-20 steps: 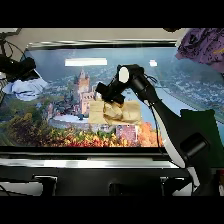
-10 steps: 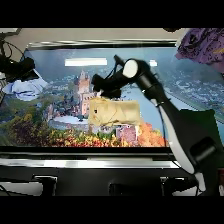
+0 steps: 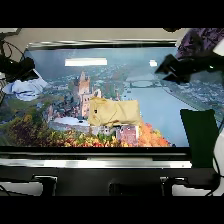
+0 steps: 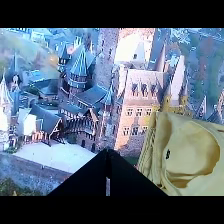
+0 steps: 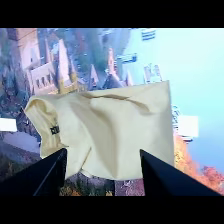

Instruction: Fold the clothes and pants, and hang the long-sleeved shirts on hangers.

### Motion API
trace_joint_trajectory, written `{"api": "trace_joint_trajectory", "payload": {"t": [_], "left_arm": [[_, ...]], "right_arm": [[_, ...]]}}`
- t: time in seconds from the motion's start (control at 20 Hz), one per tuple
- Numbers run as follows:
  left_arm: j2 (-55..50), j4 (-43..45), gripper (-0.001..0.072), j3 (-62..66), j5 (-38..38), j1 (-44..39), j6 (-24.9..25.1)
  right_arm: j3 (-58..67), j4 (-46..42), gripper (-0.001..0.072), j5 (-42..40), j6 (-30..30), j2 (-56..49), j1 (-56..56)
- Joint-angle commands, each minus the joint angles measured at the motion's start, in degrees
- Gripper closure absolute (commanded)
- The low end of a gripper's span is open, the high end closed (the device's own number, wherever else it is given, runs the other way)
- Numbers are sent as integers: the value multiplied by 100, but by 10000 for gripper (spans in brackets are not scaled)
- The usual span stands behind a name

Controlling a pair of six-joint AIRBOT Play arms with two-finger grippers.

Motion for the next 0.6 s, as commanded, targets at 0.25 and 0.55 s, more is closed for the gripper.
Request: {"api": "trace_joint_trajectory", "payload": {"t": [0.25,0.55], "left_arm": [[2,4,693,-2,2,20,0],[0,7,693,-2,4,20,0]], "right_arm": [[-3093,2277,183,-496,-2643,-769,-1045],[-3235,2610,203,-1128,-3143,-1735,-219]]}}
